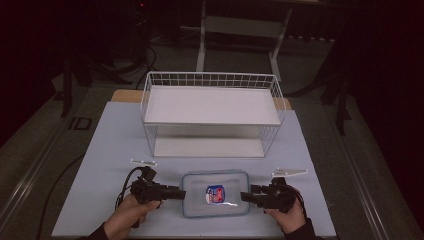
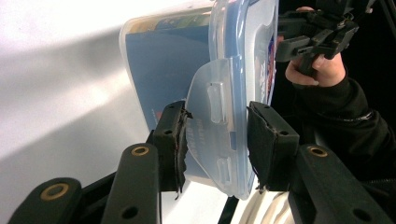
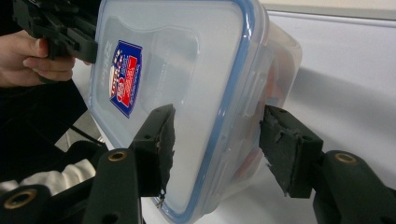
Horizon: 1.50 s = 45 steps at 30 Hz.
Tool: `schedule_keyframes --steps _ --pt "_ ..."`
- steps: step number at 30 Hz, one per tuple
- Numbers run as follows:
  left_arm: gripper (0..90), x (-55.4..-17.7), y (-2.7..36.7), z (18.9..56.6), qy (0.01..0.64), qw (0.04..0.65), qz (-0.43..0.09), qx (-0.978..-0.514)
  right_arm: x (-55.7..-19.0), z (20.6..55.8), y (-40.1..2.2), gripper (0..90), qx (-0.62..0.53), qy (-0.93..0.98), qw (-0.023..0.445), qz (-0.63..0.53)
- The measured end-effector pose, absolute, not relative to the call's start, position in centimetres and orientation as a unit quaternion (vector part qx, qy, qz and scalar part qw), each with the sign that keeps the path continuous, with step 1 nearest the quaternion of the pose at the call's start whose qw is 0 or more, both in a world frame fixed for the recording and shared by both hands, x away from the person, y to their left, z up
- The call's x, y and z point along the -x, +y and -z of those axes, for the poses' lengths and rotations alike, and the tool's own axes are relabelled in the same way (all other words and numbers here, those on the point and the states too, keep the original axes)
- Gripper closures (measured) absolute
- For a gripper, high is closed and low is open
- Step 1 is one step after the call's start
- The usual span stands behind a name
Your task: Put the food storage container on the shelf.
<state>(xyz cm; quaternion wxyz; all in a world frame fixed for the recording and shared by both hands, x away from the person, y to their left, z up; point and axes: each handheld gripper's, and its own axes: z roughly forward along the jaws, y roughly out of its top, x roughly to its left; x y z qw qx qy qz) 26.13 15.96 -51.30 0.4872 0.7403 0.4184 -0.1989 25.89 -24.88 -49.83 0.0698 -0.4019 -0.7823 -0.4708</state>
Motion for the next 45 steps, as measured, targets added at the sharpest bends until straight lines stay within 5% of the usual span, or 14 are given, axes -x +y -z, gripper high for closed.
schedule_keyframes --steps 8,22,45 --pt "58.8 -25.7 15.9 51.2 0.418 0.491 0.192 -0.740 -25.8 50.0 -25.3 50.4 0.414 -0.771 0.098 0.474" --pt "58.3 -25.6 16.1 49.8 0.421 0.516 0.152 -0.730 -25.7 48.4 -24.9 51.6 0.421 -0.765 0.077 0.481" --pt "57.4 -29.8 16.2 47.5 0.430 0.562 0.082 -0.702 -30.8 45.9 -24.4 52.1 0.422 -0.749 0.047 0.508"
